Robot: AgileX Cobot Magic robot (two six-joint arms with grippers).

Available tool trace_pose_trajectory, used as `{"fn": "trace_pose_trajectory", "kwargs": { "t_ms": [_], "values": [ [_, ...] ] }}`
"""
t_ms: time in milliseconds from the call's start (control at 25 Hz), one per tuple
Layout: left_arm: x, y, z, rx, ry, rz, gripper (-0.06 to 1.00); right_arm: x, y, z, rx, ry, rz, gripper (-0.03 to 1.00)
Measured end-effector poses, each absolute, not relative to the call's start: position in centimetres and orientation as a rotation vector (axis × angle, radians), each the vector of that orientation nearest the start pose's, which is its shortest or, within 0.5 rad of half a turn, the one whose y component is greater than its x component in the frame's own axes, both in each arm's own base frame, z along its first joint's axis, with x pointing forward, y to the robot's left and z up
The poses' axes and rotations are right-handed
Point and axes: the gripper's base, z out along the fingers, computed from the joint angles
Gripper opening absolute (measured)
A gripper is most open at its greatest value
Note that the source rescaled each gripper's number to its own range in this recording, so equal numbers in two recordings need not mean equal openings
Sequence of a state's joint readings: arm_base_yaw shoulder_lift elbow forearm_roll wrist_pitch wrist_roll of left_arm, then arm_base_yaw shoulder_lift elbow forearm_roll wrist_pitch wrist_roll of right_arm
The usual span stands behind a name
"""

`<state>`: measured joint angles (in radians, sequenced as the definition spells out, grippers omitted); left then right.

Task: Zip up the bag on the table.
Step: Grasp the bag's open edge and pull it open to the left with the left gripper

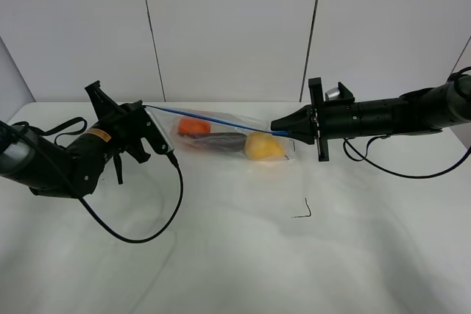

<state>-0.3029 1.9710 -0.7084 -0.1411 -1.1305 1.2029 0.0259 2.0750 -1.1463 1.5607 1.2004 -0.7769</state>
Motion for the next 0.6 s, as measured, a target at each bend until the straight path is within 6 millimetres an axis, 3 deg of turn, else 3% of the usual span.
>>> {"fn": "trace_pose_trajectory", "kwargs": {
  "t_ms": [600],
  "values": [
    [34.07,-9.0,14.03,1.006,1.341,0.758,0.0,37.23,9.45,15.39,0.294,2.409,1.812,0.0]
  ]
}}
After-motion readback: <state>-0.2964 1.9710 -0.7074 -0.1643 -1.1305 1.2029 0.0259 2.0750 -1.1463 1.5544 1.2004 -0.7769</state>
